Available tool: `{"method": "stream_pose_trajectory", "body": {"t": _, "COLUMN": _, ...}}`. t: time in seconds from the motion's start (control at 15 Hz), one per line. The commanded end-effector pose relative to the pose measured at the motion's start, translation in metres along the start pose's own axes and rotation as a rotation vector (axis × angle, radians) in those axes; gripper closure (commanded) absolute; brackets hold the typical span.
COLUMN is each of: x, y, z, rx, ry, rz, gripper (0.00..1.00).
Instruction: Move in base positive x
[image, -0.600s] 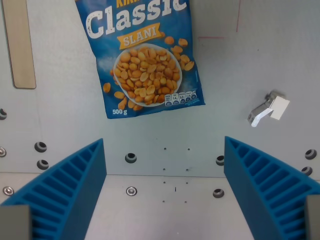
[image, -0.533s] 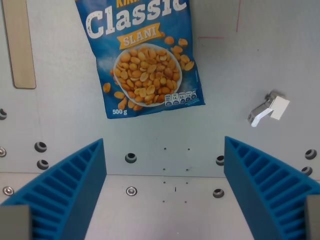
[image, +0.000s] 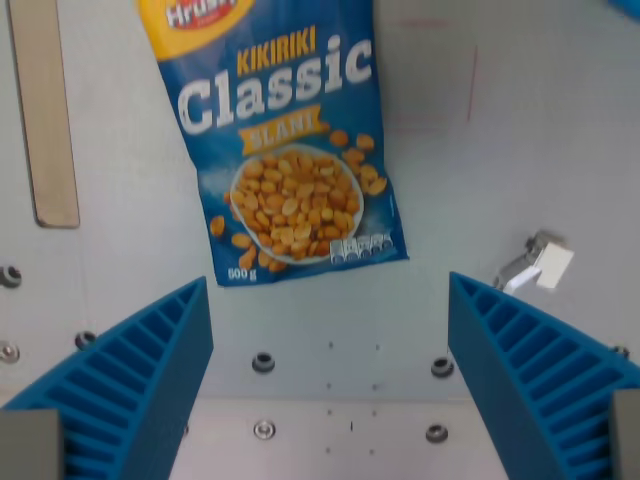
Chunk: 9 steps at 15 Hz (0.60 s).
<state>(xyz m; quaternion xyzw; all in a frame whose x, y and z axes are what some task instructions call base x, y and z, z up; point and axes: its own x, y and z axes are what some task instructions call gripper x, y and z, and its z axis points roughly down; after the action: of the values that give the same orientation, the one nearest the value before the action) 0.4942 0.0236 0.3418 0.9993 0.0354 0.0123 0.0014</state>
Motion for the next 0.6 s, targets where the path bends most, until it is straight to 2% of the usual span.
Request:
{"method": "stream_pose_trajectory", "body": {"t": 0.07, "x": 0.023, "y": 0.006, "z": -0.002, "rx": 0.0, "ry": -0.029, "rz": -0.001, "gripper": 0.0}}
{"method": "stream_pose_trajectory", "body": {"t": 0.6, "x": 0.062, "y": 0.011, "z": 0.002, "rx": 0.0, "ry": -0.029, "rz": -0.001, "gripper": 0.0}}
